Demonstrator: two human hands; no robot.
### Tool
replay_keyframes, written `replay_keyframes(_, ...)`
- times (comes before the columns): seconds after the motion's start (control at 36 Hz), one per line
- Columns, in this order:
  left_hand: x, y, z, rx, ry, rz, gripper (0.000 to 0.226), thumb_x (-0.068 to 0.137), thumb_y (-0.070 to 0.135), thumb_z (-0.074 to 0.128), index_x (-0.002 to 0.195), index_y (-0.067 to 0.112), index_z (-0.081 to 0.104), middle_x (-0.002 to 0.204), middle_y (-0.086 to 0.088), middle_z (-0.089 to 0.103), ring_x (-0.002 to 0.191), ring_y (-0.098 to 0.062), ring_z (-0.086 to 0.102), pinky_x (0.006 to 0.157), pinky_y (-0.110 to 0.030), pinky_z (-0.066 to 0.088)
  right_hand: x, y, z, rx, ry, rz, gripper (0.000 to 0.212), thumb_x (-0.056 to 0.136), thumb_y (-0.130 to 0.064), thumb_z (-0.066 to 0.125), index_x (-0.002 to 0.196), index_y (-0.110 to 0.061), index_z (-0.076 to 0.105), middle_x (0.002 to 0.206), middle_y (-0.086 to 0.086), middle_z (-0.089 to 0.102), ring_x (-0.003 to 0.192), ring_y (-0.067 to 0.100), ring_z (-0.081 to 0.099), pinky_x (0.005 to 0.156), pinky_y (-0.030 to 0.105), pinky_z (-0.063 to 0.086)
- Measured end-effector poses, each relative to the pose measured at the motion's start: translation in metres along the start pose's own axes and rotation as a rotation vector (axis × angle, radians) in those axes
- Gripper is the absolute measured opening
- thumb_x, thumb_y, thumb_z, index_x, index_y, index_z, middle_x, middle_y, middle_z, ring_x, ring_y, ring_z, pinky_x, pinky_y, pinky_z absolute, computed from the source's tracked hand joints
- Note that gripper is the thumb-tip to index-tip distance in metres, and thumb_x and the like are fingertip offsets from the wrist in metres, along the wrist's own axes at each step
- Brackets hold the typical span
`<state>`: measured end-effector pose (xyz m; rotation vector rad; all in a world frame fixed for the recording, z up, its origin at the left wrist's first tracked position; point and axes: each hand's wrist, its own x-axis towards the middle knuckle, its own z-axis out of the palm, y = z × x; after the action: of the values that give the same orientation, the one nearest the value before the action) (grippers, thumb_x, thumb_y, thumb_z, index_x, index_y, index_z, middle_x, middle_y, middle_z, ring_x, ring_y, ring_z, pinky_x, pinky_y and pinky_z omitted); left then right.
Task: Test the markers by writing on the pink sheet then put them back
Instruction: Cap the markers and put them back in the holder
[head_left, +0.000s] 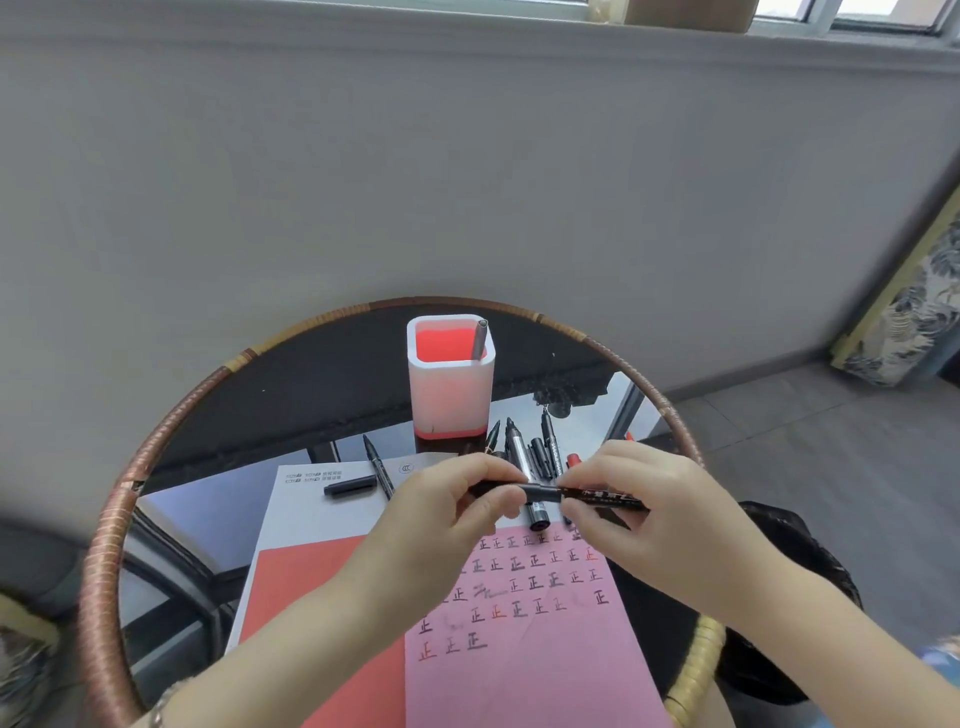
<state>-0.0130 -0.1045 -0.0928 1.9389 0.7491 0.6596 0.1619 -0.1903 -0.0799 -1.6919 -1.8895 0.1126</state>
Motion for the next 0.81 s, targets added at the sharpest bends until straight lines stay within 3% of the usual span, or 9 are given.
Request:
replay_keyframes(0.11, 0.0, 0.003, -0.001, 0.116, -0.033, 0.067, 0.022, 0.09, 0.025, 0.056, 0.075, 0.043, 0.056, 0.066, 0.013, 0.057, 0.063, -0.005, 0.049, 0.056, -0.018, 0.04, -0.001, -0.003, 0.001, -0.03, 0.059, -0.068, 0.025, 0.08, -0.038, 0.053, 0.085, -0.019, 0.069, 0.071, -0.011, 0.062, 0.057, 0.006, 0.057, 0.05, 0.023, 0.049)
replay_keyframes(0.22, 0.0, 0.005, 0.001, 0.178, -0.049, 0.14, 0.019, 0.091, 0.024, 0.054, 0.079, 0.038, 0.056, 0.071, 0.034, 0.055, 0.07, 0.007, 0.05, 0.061, -0.006, 0.035, 0.0, -0.005, 0.008, 0.014, 0.105, -0.077, 0.022, 0.079, -0.035, 0.056, 0.083, -0.019, 0.071, 0.068, -0.011, 0.061, 0.055, 0.007, 0.057, 0.047, 0.026, 0.048)
replay_keyframes(0.31, 0.001, 0.0, 0.002, 0.227, 0.0, 0.255, 0.012, 0.091, 0.022, 0.056, 0.086, 0.022, 0.067, 0.067, 0.028, 0.055, 0.074, 0.01, 0.051, 0.065, -0.003, 0.035, 0.001, -0.006, 0.012, 0.132, 0.105, -0.024, 0.022, 0.077, -0.034, 0.058, 0.083, -0.018, 0.072, 0.066, -0.018, 0.056, 0.058, 0.001, 0.053, 0.052, 0.012, 0.043)
replay_keyframes(0.39, 0.004, -0.004, 0.001, 0.28, 0.04, 0.355, 0.02, 0.089, 0.03, 0.052, 0.088, 0.017, 0.066, 0.072, 0.021, 0.053, 0.072, 0.009, 0.049, 0.066, -0.003, 0.035, 0.003, -0.007, 0.014, 0.233, 0.091, 0.036, 0.017, 0.076, -0.031, 0.064, 0.083, -0.018, 0.073, 0.064, -0.023, 0.059, 0.062, -0.002, 0.058, 0.057, 0.005, 0.04)
replay_keyframes(0.47, 0.006, -0.008, -0.001, 0.349, 0.048, 0.418, 0.024, 0.091, 0.033, 0.046, 0.091, 0.016, 0.063, 0.074, 0.015, 0.051, 0.07, 0.01, 0.043, 0.066, -0.002, 0.033, 0.003, -0.007, 0.015, 0.351, 0.076, 0.127, 0.007, 0.074, -0.019, 0.071, 0.08, -0.021, 0.074, 0.059, -0.013, 0.067, 0.057, 0.002, 0.061, 0.054, 0.008, 0.042)
replay_keyframes(0.56, 0.008, -0.013, -0.001, 0.414, 0.043, 0.471, 0.026, 0.096, 0.036, 0.04, 0.096, 0.017, 0.057, 0.076, 0.006, 0.055, 0.071, 0.0, 0.044, 0.064, -0.009, 0.036, 0.005, -0.008, 0.014, 0.428, -0.005, 0.197, 0.013, 0.078, -0.012, 0.071, 0.076, -0.025, 0.07, 0.064, -0.008, 0.069, 0.056, 0.008, 0.062, 0.054, 0.021, 0.049)
replay_keyframes(0.69, 0.014, -0.013, 0.002, 0.35, 0.044, 0.392, 0.022, 0.091, 0.034, 0.051, 0.095, 0.016, 0.063, 0.079, 0.005, 0.059, 0.075, -0.003, 0.05, 0.067, -0.012, 0.041, 0.012, -0.005, 0.013, 0.29, -0.1, 0.223, 0.005, 0.083, -0.026, 0.063, 0.087, -0.028, 0.066, 0.071, -0.006, 0.069, 0.065, 0.008, 0.063, 0.064, 0.03, 0.053)
replay_keyframes(0.81, 0.016, -0.011, 0.0, 0.189, 0.002, 0.145, 0.003, 0.088, 0.025, 0.061, 0.086, 0.025, 0.058, 0.07, 0.013, 0.057, 0.061, 0.0, 0.05, 0.056, -0.012, 0.041, 0.015, 0.0, 0.018, 0.23, -0.213, 0.264, 0.028, 0.087, -0.034, 0.056, 0.115, -0.037, 0.055, 0.082, -0.006, 0.067, 0.078, 0.007, 0.061, 0.075, 0.028, 0.052)
